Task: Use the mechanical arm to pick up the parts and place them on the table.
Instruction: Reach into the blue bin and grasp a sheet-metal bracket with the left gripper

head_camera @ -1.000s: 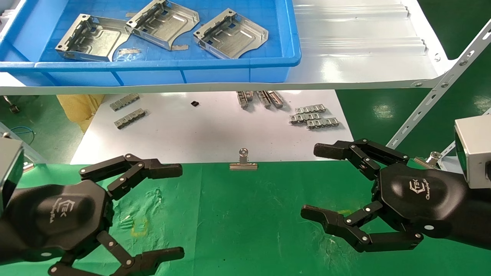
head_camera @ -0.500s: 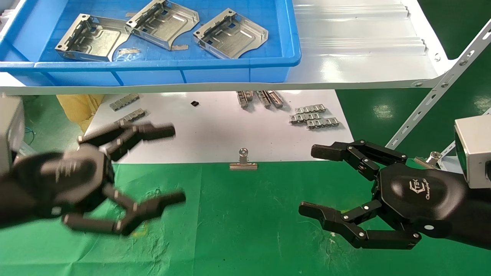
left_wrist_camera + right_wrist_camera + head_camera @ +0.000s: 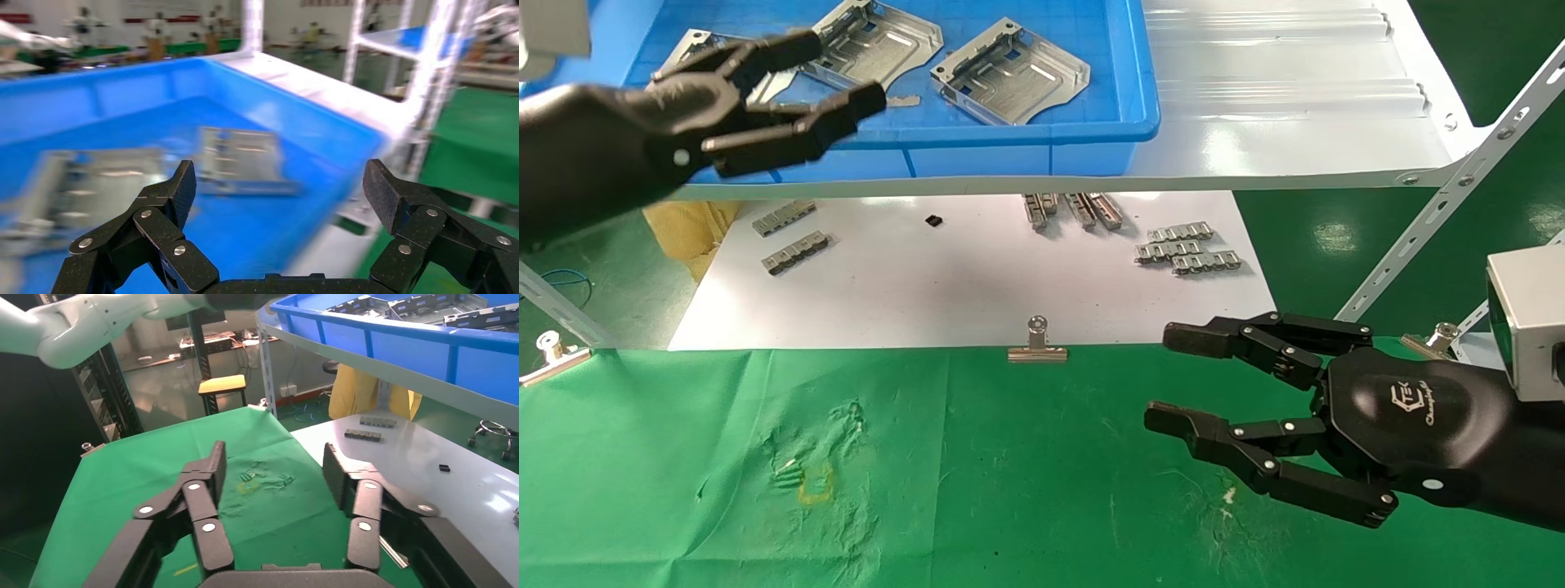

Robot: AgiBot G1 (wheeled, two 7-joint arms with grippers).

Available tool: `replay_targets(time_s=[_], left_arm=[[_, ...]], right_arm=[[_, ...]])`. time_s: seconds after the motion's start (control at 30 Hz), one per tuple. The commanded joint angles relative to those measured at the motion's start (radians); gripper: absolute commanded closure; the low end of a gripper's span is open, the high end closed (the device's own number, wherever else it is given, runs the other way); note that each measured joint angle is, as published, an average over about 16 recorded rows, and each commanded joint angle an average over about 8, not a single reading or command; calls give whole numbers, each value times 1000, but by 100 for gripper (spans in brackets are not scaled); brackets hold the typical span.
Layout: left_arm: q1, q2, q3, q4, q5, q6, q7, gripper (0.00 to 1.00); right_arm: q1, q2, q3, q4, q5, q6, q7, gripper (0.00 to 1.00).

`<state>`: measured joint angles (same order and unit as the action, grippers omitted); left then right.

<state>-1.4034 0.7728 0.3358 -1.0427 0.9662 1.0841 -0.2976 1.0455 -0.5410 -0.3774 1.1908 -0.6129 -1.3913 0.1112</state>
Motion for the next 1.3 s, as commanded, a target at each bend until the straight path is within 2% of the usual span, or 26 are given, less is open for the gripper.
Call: replay_targets(time_s=[0.03,0.43,0.63,0.83,0.87,0.93,1.07,1.13,1.2,1.3], left_arm=[[-46,15,15,31,38,-34,-10,0],[-354,61,130,353,269,-36,-42,0],[-453,84,166,494,340,-40,-49,0],[-512,92,196,570,394,-41,-73,1],[-518,93,200,577,401,-41,-76,5],[-527,94,208,592,416,-47,-81,20],[-538,98,220,614,441,-71,-84,69],[-541,103,227,622,454,-86,-87,89],[-544,107,233,627,466,-96,-93,99],[-548,114,245,632,485,-105,-106,100]], right_arm=[[0,0,0,0,0,0,0,100],[0,0,0,0,0,0,0,100],[0,0,0,0,0,0,0,100],[0,0,0,0,0,0,0,100],[0,0,0,0,0,0,0,100],[0,0,0,0,0,0,0,100],[0,0,0,0,0,0,0,100],[0,0,0,0,0,0,0,100],[0,0,0,0,0,0,0,100],[0,0,0,0,0,0,0,100]])
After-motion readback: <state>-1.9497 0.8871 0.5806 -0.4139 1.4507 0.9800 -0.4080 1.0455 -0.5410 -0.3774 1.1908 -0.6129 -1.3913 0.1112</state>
